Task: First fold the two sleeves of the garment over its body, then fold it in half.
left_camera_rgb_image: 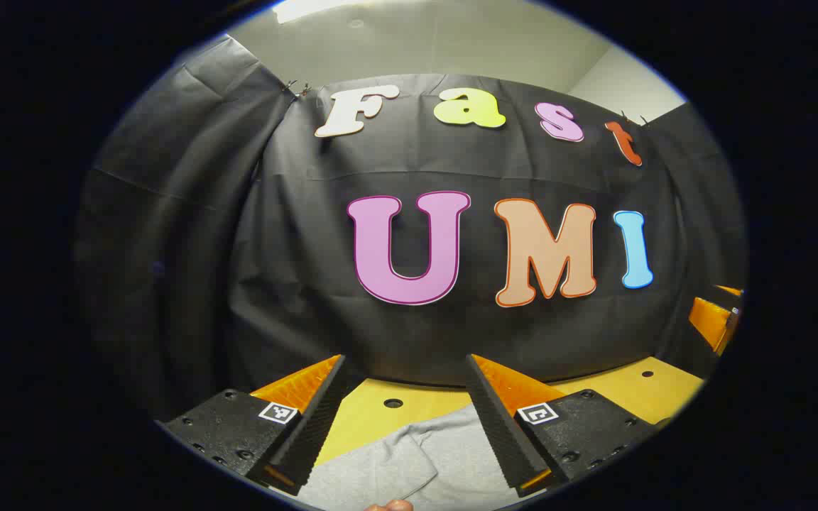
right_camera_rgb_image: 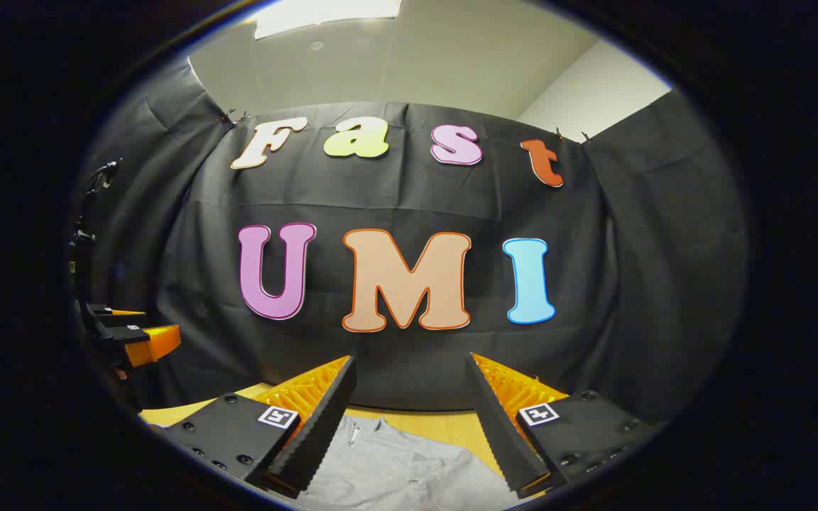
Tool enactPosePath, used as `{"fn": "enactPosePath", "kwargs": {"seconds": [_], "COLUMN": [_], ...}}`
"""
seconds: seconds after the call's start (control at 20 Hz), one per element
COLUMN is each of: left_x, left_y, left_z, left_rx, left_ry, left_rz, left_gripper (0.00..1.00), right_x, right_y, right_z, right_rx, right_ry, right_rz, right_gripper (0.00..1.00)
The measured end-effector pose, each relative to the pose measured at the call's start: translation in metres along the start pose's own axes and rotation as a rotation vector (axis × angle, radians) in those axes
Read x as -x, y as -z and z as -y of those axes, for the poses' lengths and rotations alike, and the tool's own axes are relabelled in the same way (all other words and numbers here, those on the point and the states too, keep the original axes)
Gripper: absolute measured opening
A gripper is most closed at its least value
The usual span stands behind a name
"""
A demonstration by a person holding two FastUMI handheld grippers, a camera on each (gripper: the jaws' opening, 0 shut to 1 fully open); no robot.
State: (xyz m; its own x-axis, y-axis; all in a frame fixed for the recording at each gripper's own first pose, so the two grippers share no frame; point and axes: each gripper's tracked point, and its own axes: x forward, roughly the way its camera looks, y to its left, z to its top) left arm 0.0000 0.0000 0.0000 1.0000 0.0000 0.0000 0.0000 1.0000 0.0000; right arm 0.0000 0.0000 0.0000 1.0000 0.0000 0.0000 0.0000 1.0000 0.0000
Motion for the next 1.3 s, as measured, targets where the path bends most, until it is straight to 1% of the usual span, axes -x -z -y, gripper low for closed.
{"fn": "enactPosePath", "kwargs": {"seconds": [0.1, 0.3, 0.5, 0.65, 0.75, 0.85, 1.15, 1.2, 1.3], "left_x": [0.003, 0.007, 0.008, 0.009, 0.007, 0.008, 0.008, 0.006, 0.005], "left_y": [-0.003, -0.001, -0.005, -0.012, -0.015, -0.017, -0.015, -0.014, -0.015], "left_z": [0.002, 0.003, 0.004, 0.003, 0.005, 0.008, 0.013, 0.011, 0.009], "left_rx": [-0.007, -0.011, -0.029, -0.053, -0.062, -0.055, -0.038, -0.051, -0.068], "left_ry": [0.0, 0.003, 0.013, 0.022, 0.028, 0.036, 0.061, 0.057, 0.054], "left_rz": [0.014, 0.019, 0.038, 0.067, 0.073, 0.079, 0.078, 0.07, 0.071], "left_gripper": [0.95, 0.95, 0.96, 0.94, 0.95, 0.95, 0.94, 0.94, 0.95], "right_x": [-0.003, -0.002, -0.004, -0.004, -0.001, 0.0, 0.014, 0.017, 0.026], "right_y": [0.006, -0.002, -0.006, -0.01, -0.008, -0.005, 0.01, 0.014, 0.024], "right_z": [0.004, 0.014, 0.021, 0.026, 0.032, 0.04, 0.072, 0.082, 0.11], "right_rx": [-0.001, -0.006, 0.052, 0.043, 0.059, 0.076, 0.168, 0.169, 0.173], "right_ry": [0.002, 0.027, 0.032, 0.055, 0.066, 0.076, 0.087, 0.098, 0.145], "right_rz": [-0.017, -0.001, 0.014, 0.023, 0.016, -0.001, -0.051, -0.068, -0.095], "right_gripper": [0.97, 0.97, 0.97, 0.96, 0.98, 0.97, 0.97, 0.97, 0.97]}}
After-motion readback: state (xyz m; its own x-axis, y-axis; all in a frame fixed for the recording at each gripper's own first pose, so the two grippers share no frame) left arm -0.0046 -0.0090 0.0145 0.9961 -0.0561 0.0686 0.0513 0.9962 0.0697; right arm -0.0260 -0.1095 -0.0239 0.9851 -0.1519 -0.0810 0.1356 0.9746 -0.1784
